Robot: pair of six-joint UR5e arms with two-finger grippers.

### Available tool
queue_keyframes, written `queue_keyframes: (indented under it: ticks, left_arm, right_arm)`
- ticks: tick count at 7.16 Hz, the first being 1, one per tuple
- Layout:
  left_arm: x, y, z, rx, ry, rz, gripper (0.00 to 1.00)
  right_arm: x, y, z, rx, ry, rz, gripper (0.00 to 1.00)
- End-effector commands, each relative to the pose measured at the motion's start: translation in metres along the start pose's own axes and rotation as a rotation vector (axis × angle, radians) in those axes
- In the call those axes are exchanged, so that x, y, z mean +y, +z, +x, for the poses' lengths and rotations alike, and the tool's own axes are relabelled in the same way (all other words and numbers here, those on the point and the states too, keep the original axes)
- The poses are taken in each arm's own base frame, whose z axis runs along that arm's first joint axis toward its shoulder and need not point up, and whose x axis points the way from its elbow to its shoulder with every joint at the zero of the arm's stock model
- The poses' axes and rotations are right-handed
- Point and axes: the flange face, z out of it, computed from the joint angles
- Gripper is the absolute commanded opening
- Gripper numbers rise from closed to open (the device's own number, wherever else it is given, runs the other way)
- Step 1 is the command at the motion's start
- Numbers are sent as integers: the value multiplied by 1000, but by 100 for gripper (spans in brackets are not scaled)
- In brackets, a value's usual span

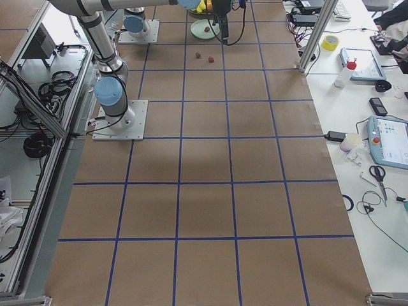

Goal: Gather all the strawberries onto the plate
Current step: 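Reach the left gripper back to a strawberry and grasp it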

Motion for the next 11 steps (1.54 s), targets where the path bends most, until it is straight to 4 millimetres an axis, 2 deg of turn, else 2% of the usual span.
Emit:
queue_keyframes:
  ticks: [1,2,3,5,7,10,11]
  left_arm:
    - [20,-38,56,140,27,66,100]
    - [35,-44,88,169,-47,60,100]
    - [54,-39,112,145,-127,22,100]
    - [65,-6,126,129,-261,-74,100]
    - [88,34,142,233,-342,-190,100]
    - [90,69,154,275,-460,-269,98]
    - [90,73,157,273,-458,-277,91]
  right_arm:
    - [0,-1,0,0,0,1,100]
    - [0,0,0,0,0,0,100]
    - [0,-1,0,0,0,1,100]
    - [0,-1,0,0,0,1,100]
    - [0,-1,0,0,2,1,100]
    - [0,-1,0,0,2,1,100]
    - [0,-1,0,0,2,1,100]
